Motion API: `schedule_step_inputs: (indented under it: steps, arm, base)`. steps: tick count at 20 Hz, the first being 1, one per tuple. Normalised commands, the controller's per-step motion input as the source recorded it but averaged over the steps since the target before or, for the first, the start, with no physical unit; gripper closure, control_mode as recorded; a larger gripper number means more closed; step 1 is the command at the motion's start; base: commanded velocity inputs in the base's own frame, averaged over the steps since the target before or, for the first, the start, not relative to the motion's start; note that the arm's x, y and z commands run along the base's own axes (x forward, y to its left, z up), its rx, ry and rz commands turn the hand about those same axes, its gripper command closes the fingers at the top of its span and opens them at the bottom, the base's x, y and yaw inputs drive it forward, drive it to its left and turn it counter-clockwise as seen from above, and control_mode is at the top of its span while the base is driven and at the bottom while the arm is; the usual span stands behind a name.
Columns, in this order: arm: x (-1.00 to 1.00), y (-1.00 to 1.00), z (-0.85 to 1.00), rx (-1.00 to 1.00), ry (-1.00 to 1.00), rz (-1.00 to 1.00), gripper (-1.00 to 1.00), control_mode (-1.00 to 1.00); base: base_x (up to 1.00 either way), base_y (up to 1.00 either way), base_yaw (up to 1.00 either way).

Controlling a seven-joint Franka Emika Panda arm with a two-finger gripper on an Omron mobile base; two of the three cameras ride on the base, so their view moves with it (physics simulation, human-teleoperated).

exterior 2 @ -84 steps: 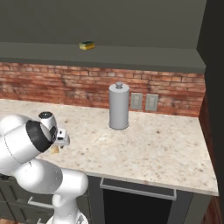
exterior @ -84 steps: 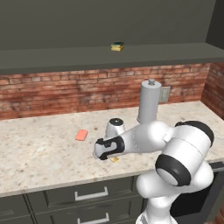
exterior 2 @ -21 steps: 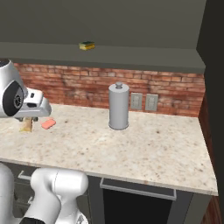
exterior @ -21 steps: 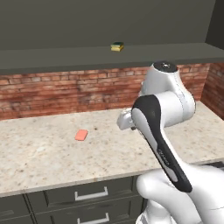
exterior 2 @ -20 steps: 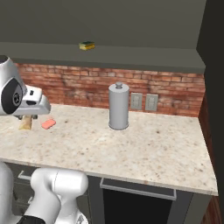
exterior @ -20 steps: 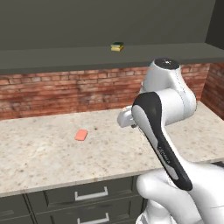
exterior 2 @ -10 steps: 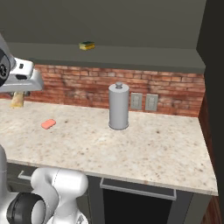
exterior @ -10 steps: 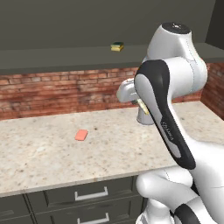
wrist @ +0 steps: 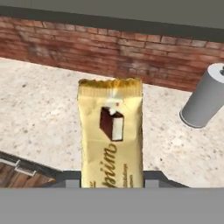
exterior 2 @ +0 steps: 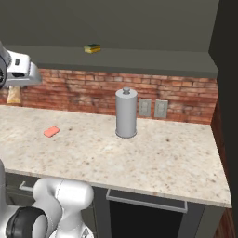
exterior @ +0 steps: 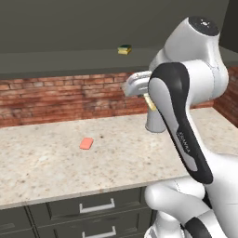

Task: Pick the bar and cereal from the counter and place them in the cabinets closest to them.

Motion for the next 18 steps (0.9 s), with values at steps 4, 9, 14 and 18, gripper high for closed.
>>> schedule_step_inputs:
  steps: [4,9,14,18]
  arm:
    - [0.44,0.2,0.42,0.06,-0.16,0.0,1.0,-1.0]
    - [0.51,0.08,0.31,0.04,-0.11,0.0,1.0,-1.0]
    - [0.55,0.07,0.09,0.01,-0.04,0.0,1.0,-1.0]
    - [0.52,0.12,0.0,0.0,-0.01,0.0,1.0,-1.0]
  base:
    - [0.0,0.0,0.0]
    - [0.0,0.0,0.0]
    - [0.0,0.0,0.0]
    - [0.0,0.0,0.0]
